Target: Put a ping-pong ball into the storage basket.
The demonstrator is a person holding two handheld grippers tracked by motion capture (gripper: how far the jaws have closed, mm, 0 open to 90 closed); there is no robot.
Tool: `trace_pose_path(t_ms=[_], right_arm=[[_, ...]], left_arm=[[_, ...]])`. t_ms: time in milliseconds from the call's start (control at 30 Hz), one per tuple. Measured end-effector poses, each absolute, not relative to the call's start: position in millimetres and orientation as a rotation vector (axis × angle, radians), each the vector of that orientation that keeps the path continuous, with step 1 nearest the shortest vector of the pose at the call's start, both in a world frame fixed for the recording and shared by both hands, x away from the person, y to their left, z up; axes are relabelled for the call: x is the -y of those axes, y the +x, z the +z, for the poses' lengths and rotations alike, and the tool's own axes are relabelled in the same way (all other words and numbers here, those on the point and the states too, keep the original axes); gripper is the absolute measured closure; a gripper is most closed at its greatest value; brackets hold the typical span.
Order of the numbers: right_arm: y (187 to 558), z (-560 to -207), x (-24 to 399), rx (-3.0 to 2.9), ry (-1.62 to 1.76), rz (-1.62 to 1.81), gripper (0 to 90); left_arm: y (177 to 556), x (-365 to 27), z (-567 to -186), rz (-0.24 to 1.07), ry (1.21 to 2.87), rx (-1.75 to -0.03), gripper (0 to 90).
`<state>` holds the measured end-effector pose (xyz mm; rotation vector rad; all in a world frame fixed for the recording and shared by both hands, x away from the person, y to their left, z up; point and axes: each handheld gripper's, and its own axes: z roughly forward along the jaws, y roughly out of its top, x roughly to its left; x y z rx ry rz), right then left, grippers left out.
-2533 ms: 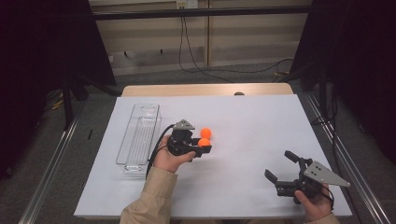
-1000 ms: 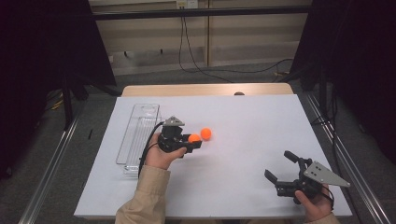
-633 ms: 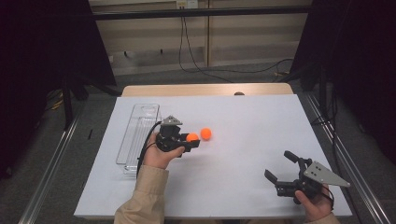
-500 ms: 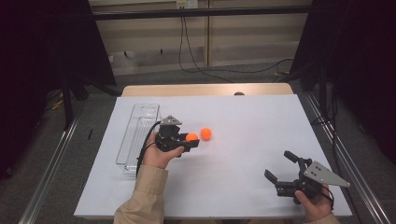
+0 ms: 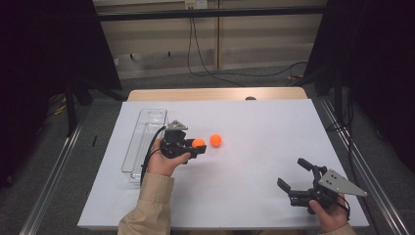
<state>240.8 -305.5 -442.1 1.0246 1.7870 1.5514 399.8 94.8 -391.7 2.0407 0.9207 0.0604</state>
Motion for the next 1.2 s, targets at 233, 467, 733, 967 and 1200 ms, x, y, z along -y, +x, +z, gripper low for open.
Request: trace_pose_path(t_ms=[233,467,733,967,1200], right_arm=[[241,-442,305,-1.787,1.024,1.551,1.3],[241,-442,305,-1.791,1.019,1.548,1.4],[241,-442,305,-1.791,1.023,1.551,1.4],[241,-442,305,-1.79,1.024,1.55,1.5],[241,-442,305,-1.792,1.022,1.549,1.5]], left_arm=[[401,-98,-391,0.07,2.036,-0.931,50.9],[401,-103,-388,0.083,2.031,-0.942,50.9],[402,-107,-389,0.086,2.022,-0.955,50.9],[403,-109,-388,0.089,2.019,-0.961,50.9],[403,-112,-387,0.094,2.02,-0.965,50.9]])
